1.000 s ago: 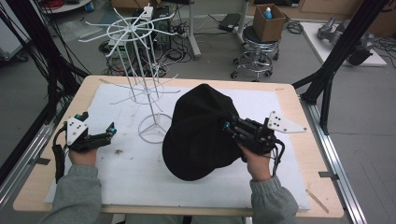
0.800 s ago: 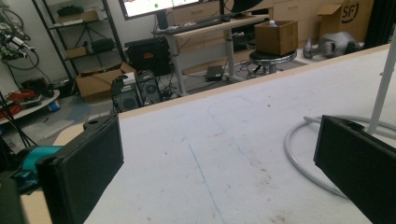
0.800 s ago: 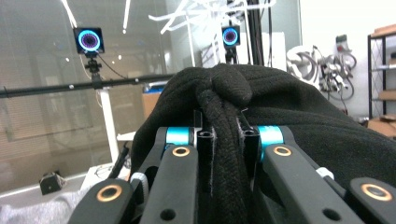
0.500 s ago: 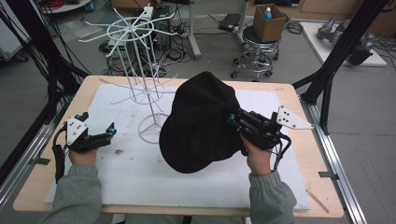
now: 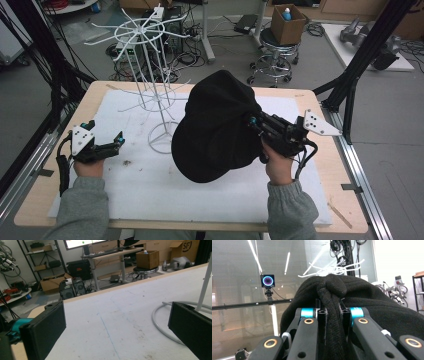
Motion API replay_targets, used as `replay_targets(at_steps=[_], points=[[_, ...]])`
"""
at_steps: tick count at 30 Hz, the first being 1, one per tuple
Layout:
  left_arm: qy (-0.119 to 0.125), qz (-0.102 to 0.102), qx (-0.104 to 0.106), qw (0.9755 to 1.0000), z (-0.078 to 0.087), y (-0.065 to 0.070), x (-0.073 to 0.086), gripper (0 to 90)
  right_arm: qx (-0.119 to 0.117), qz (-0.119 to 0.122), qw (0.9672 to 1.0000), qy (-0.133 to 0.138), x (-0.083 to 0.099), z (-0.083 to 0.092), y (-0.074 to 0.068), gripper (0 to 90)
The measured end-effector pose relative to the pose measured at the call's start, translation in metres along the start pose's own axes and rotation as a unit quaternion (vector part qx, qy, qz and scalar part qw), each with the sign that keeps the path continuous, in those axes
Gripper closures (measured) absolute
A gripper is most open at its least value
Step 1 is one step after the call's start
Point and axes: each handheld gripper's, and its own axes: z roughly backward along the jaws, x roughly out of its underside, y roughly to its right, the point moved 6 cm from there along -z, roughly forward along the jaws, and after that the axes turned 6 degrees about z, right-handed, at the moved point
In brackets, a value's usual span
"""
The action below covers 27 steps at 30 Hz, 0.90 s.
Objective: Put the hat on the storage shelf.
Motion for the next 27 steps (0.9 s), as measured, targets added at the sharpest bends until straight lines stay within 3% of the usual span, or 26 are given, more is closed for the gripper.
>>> replay_targets(at_steps=[7,27], points=[[0.001,0.001,0.002,1.0,0.0002,0.0002,-0.0002,1.8,0.0,0.012,0.9999,0.008,-0.0078,-0.0055,-0.0001,82.8],[0.001,-0.001,0.001,1.0,0.0002,0.0004,-0.0001,1.8,0.001,0.004,0.9997,0.023,-0.0097,-0.0083,0.0027,82.9]])
